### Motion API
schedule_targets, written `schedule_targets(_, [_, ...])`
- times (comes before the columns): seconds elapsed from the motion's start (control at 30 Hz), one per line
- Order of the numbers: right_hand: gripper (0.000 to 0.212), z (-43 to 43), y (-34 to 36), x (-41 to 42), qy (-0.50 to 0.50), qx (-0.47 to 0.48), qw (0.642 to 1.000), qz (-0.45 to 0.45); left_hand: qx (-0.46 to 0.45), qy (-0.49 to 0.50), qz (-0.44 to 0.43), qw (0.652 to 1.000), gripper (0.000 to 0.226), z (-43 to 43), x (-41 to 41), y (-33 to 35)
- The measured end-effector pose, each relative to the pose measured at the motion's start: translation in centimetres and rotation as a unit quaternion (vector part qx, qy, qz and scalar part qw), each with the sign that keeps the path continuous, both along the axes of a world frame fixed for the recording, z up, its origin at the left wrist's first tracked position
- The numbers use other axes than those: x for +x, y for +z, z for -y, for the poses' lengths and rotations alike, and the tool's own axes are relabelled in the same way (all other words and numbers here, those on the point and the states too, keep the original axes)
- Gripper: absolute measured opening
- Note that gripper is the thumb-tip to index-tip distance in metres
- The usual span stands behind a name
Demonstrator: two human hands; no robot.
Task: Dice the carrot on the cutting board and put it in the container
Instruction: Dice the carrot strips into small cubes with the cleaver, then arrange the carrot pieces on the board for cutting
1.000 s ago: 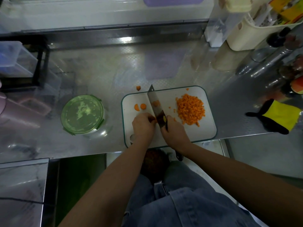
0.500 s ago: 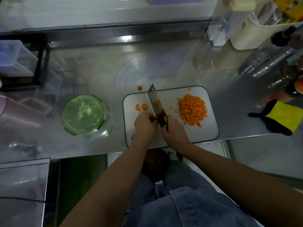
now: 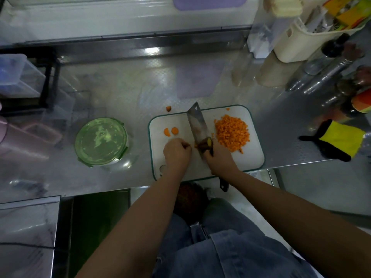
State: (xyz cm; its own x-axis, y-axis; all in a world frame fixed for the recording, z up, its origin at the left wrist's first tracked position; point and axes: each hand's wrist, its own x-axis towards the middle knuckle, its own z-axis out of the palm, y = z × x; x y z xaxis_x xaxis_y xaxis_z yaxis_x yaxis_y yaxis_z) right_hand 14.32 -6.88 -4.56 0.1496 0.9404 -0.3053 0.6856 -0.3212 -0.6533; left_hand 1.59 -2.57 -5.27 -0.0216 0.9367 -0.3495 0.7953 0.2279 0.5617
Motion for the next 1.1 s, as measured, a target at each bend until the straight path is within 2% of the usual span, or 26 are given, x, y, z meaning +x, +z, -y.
schedule_targets(0.13, [0.035,-0.1,0.4,0.5,-0.007,-0.006,1.0,0.019,-0.012,0.007,0.01,1.0,0.021,0.0,-0.3,0.1])
schedule_targets(0.3, [0.006,-0.1,0.6,0.2,-0.017,0.025,1.0,0.008,-0.011,0.003,0.013,1.0,0.023,0.4,-0.8,0.2])
schedule_targets(0.47, [0.012,-0.1,0.1,0.0,0.036,0.042,0.998,0.043,0.0,0.015,0.017,1.0,0.021,0.8,-1.3,0.2])
schedule_targets(0.53, [0.007,0.1,-0.3,0.0,0.039,0.035,0.997,0.048,0.017,-0.011,0.022,1.0,0.023,0.9,-1.3,0.3])
schedule_targets(0.63, [0.015,0.1,-0.5,-0.3,0.048,0.032,0.997,0.053,0.052,-0.11,0.027,0.992,0.031,1.0,-0.8,0.2])
schedule_targets(0.73, [0.019,-0.1,-0.2,-0.7,0.06,0.026,0.996,0.055,0.073,-0.182,-0.01,0.981,0.026,1.0,0.4,-0.3])
schedule_targets(0.83, [0.019,-0.2,-0.4,-0.3,0.057,0.016,0.997,0.05,0.077,-0.195,-0.066,0.975,0.028,1.2,1.1,-0.6])
schedule_targets(0.97, [0.026,-0.4,-0.5,0.8,0.04,0.015,0.998,0.051,0.094,-0.206,-0.099,0.969,0.028,1.2,1.3,-0.5])
schedule_targets(1.1, [0.017,-0.9,-0.3,2.8,0.003,0.014,0.999,0.047,0.103,-0.222,-0.119,0.962,0.027,1.5,1.7,-0.5])
